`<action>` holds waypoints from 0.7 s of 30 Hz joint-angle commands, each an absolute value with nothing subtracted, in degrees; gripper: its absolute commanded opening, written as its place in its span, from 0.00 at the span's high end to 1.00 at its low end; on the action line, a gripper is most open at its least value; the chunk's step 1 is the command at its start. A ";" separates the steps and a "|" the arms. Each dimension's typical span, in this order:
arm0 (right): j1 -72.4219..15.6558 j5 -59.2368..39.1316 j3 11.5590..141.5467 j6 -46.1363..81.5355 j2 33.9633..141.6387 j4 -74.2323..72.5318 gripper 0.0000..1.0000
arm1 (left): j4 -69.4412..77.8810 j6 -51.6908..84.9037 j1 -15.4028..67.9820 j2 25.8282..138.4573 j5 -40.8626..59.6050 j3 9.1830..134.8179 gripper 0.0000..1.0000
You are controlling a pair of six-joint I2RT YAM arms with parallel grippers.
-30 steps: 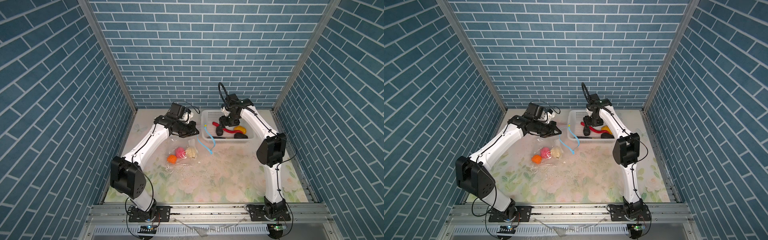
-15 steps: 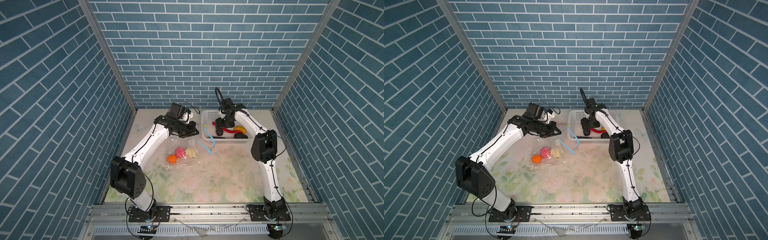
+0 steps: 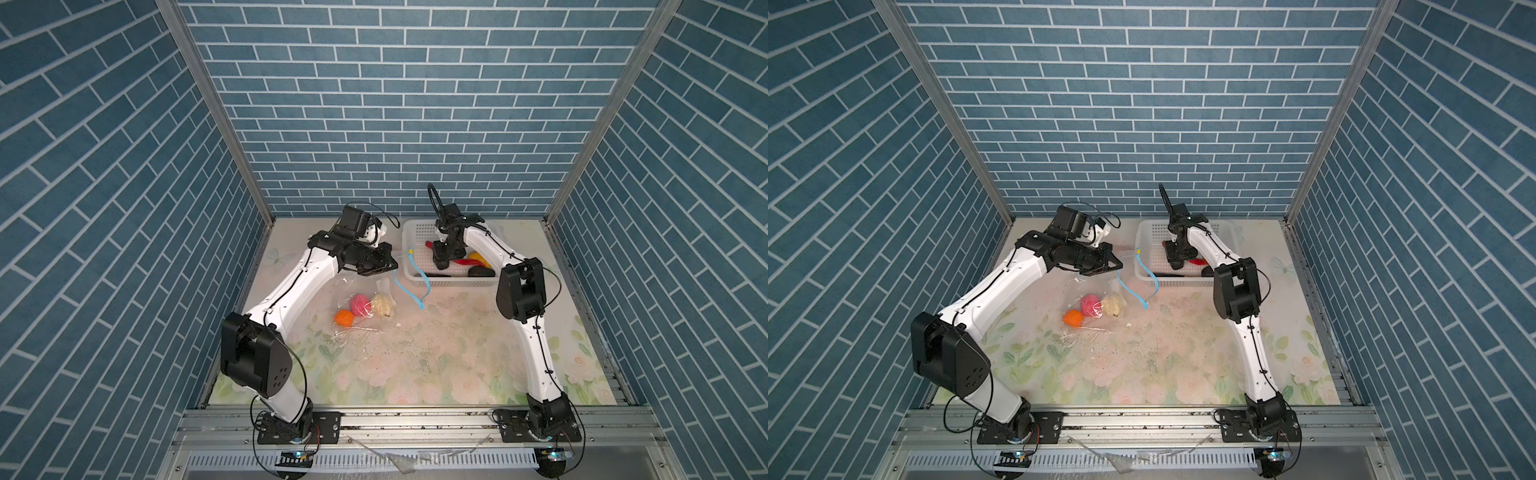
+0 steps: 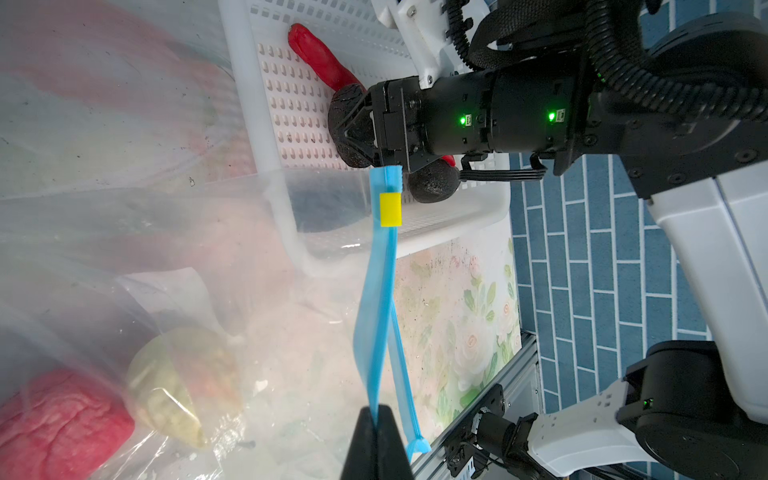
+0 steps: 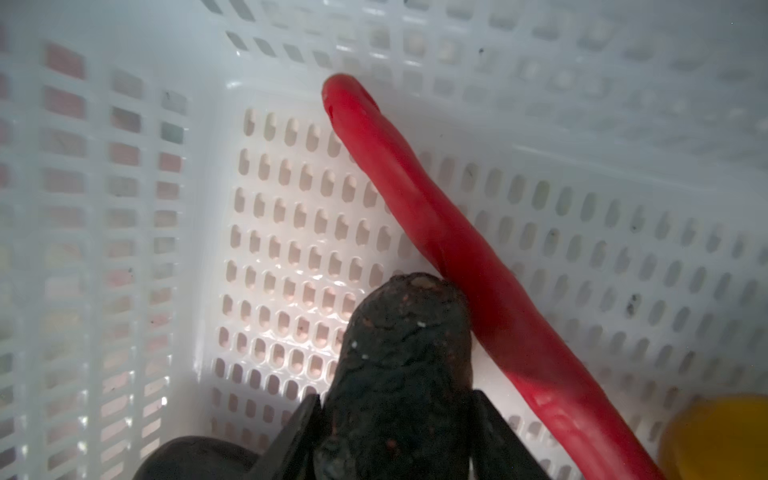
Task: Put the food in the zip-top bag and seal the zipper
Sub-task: 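Lower the right gripper and close it on the dark avocado in the basket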
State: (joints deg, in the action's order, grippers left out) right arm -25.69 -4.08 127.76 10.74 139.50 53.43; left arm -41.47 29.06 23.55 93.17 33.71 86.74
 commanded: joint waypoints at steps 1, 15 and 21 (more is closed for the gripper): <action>-25.66 -3.82 128.77 12.49 140.62 53.03 0.48 | -41.79 28.12 23.56 92.09 33.35 85.87 1.00; -25.06 -8.01 127.81 16.28 138.09 52.82 0.53 | -41.38 28.39 23.55 92.31 33.57 85.78 1.00; -23.99 -11.81 121.36 19.10 133.89 47.42 0.55 | -41.25 28.45 23.60 92.36 33.93 86.04 1.00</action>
State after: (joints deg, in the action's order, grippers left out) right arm -24.67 -8.86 124.84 15.79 138.17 49.78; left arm -41.43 28.99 23.55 93.17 33.74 86.41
